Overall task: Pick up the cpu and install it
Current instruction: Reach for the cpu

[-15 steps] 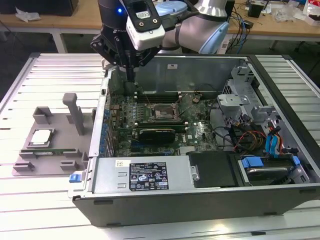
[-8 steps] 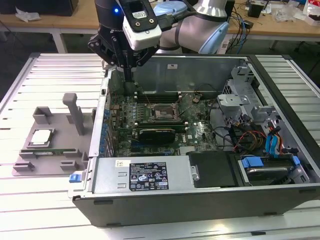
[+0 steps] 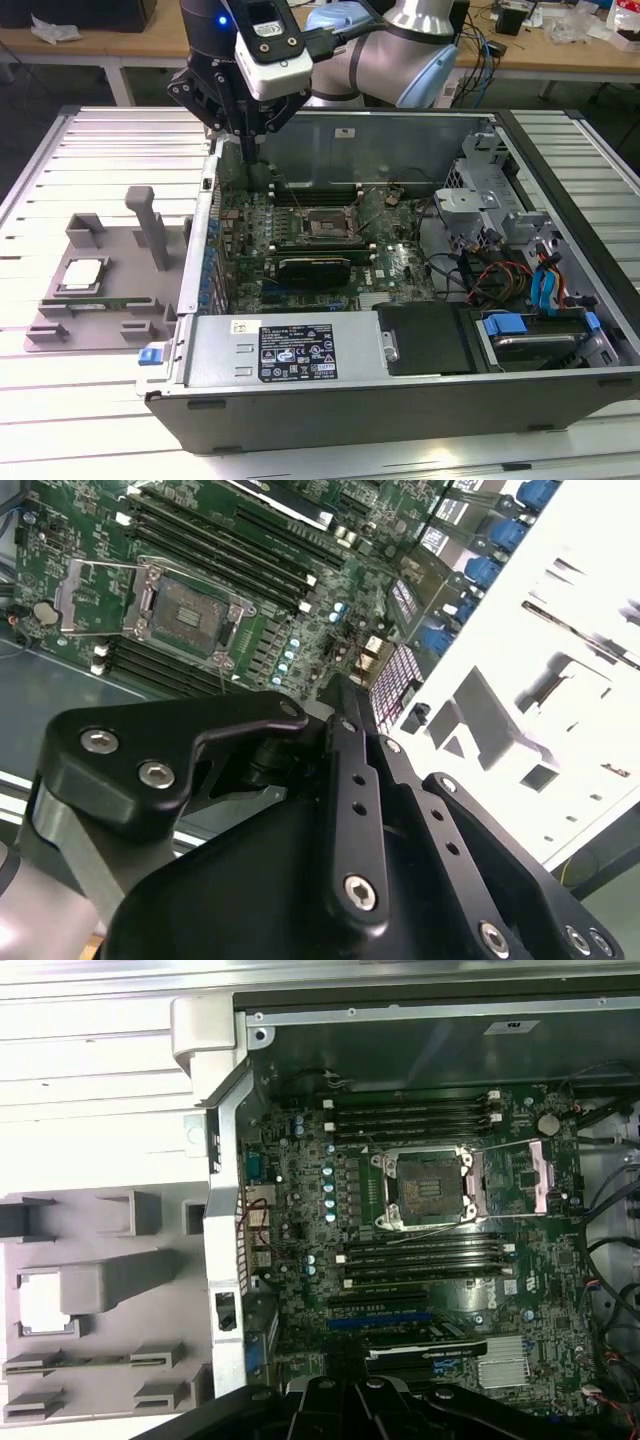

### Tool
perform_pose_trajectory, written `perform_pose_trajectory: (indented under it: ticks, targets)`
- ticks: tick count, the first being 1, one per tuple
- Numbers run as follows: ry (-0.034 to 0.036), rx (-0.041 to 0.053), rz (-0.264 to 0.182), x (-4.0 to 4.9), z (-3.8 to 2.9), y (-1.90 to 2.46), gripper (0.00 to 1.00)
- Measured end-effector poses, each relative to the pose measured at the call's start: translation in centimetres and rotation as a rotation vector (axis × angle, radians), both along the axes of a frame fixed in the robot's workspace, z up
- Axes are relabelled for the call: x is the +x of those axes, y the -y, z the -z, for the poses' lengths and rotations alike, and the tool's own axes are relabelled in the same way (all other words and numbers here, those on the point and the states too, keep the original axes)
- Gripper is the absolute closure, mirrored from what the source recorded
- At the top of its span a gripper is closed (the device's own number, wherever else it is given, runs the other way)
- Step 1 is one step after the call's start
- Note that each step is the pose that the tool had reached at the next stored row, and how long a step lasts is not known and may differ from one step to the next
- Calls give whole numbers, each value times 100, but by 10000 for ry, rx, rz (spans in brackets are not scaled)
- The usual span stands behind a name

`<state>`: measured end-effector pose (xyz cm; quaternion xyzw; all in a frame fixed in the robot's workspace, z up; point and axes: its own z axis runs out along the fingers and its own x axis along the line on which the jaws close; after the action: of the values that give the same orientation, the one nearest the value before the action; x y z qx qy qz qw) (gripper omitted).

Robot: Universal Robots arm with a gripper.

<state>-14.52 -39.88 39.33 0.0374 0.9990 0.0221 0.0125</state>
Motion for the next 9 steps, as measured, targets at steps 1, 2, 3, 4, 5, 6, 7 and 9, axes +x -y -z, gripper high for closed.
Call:
perform_pose_trajectory:
  ticks: [1, 2, 3, 4, 5, 6, 7, 9]
  targets:
    - [0, 0, 0, -14, 0, 0, 89]
    - [0, 0, 0, -36, 0, 0, 89]
    - [0, 0, -1, -55, 0, 0, 89]
    - [0, 0, -1, -79, 0, 0, 89]
    - [0, 0, -1, -102, 0, 0, 89]
    - [0, 0, 0, -115, 0, 0, 89]
    - [0, 0, -1, -120, 0, 0, 89]
    - [0, 0, -1, -139, 0, 0, 89]
